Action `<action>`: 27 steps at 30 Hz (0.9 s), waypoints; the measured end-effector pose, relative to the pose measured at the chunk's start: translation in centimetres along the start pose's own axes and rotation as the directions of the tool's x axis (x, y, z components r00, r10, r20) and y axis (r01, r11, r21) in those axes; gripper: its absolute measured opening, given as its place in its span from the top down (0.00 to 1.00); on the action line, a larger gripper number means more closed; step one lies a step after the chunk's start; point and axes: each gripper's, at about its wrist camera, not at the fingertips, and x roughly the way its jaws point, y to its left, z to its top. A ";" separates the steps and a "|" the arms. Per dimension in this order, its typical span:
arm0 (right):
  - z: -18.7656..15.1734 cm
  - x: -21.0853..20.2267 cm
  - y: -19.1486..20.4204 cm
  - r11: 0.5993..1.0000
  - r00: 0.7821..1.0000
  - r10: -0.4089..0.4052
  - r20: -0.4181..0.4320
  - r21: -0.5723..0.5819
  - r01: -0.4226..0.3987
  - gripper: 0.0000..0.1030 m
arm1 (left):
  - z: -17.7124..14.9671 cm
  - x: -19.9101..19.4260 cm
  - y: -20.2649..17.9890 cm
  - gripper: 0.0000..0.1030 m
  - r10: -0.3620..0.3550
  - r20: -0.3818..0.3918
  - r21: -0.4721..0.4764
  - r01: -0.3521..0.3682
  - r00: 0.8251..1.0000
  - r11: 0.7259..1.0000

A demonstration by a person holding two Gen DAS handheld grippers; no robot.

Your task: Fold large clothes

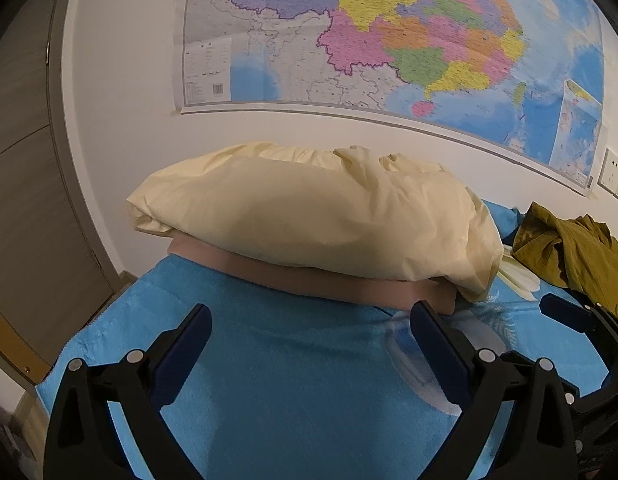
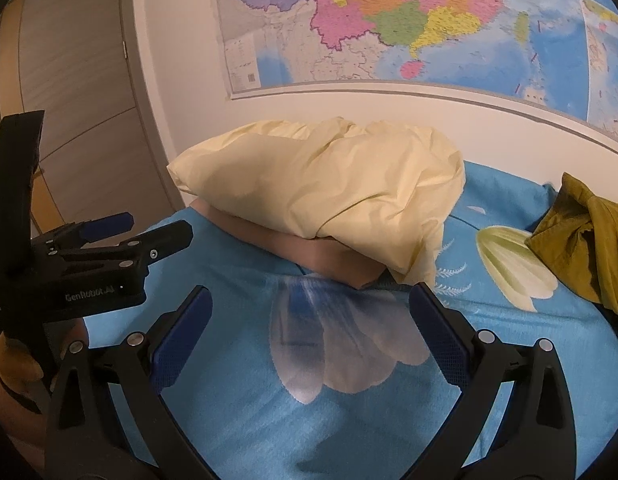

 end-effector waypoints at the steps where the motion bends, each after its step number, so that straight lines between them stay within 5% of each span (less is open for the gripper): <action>1: 0.0 0.0 0.0 1.000 1.000 0.000 0.002 0.001 0.000 0.06 | 0.0 0.0 0.0 0.07 0.002 0.001 0.001 -0.002 1.000 1.000; 27: -0.5 -0.8 0.1 1.000 1.000 0.008 0.003 0.019 -0.008 0.06 | -1.0 -1.2 -0.5 0.07 0.011 0.001 -0.003 -0.011 1.000 1.000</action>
